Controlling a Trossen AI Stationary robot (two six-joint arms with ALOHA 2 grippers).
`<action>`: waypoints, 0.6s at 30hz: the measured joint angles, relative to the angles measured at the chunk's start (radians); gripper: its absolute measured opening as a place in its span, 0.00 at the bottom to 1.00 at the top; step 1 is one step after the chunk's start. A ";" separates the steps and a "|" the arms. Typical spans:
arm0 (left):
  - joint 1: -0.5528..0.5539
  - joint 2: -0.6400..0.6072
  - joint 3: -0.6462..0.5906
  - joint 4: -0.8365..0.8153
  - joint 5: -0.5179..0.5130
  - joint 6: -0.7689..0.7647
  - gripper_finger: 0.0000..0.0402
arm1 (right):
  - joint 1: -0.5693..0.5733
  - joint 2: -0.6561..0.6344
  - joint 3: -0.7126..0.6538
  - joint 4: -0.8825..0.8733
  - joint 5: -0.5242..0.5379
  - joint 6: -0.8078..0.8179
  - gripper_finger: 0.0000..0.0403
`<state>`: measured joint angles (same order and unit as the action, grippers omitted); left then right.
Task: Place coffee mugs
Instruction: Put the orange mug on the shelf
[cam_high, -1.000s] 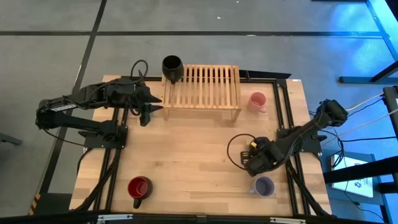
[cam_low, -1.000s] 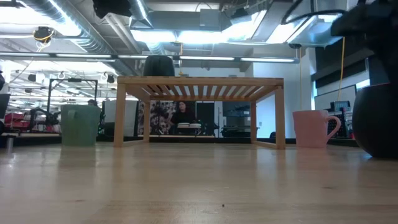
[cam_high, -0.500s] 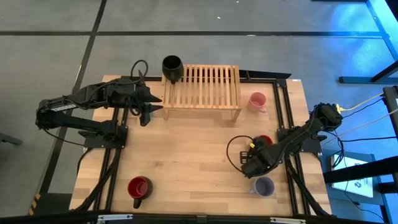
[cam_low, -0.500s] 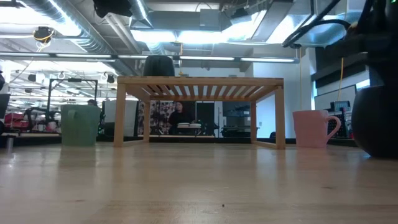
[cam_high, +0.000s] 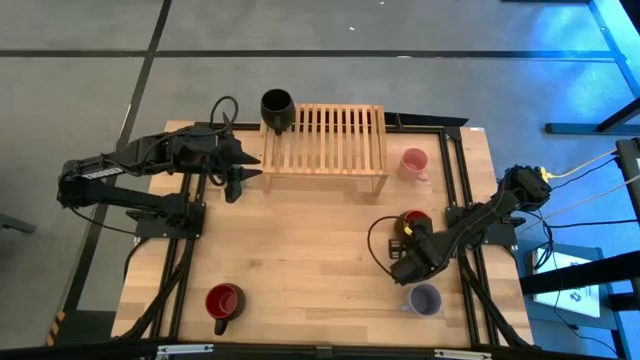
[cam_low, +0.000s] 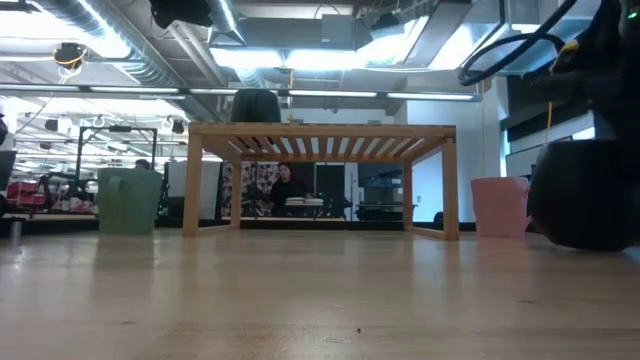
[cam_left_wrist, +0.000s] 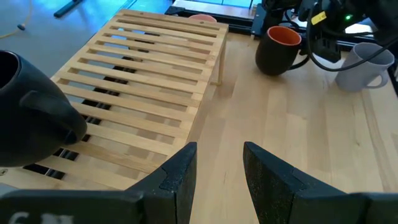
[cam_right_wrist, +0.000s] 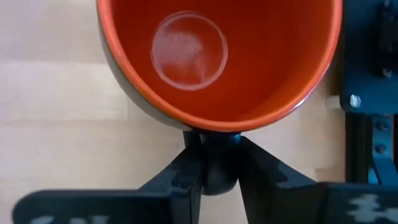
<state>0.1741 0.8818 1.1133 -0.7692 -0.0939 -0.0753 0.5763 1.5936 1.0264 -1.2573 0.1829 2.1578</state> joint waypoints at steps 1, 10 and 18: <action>0.000 0.000 0.000 0.000 -0.001 0.000 0.31 | 0.000 0.000 -0.003 0.000 0.012 0.000 0.18; 0.000 0.000 0.000 0.000 -0.001 0.000 0.31 | 0.000 0.001 -0.008 -0.004 0.032 -0.047 0.11; 0.000 0.000 0.000 0.000 -0.001 0.000 0.31 | -0.001 0.002 0.053 -0.032 0.052 -0.143 0.11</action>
<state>0.1745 0.8818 1.1137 -0.7689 -0.0952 -0.0753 0.5755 1.5959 1.0794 -1.2892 0.2351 2.0148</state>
